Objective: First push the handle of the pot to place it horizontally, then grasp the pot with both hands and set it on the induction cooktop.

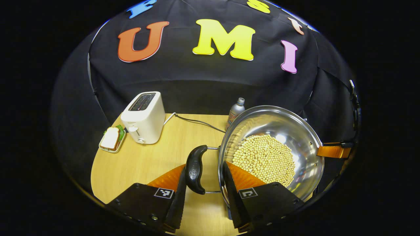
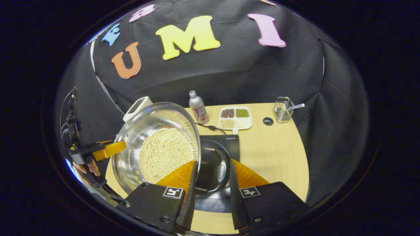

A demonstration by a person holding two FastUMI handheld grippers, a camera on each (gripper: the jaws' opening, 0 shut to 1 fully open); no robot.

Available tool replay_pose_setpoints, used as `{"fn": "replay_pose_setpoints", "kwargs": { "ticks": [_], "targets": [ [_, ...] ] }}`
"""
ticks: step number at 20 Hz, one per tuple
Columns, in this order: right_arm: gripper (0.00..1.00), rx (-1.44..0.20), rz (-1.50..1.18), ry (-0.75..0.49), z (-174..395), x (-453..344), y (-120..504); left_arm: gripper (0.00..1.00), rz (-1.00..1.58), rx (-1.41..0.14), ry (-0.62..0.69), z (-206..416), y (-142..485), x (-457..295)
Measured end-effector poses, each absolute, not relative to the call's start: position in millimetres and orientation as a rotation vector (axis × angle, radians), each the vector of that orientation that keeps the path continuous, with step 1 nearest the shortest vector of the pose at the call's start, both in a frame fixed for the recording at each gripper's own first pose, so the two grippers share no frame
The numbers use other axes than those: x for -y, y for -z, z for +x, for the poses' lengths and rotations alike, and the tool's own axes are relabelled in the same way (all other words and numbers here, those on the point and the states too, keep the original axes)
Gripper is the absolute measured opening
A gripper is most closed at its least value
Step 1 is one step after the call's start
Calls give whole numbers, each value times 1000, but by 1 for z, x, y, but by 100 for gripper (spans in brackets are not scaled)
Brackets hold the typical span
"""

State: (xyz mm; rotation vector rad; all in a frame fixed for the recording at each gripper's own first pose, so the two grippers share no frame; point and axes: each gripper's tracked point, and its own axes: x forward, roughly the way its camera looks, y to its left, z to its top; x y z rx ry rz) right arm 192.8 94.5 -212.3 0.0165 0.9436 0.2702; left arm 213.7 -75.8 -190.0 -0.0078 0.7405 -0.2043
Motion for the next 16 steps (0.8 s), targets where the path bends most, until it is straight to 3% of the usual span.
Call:
{"fn": "replay_pose_setpoints", "kwargs": {
  "ticks": [16],
  "targets": [
    [47, -1048, 72, -248, 226, -44, 292, 57, 24, -834, 207, 233, 260, 122]
  ]
}}
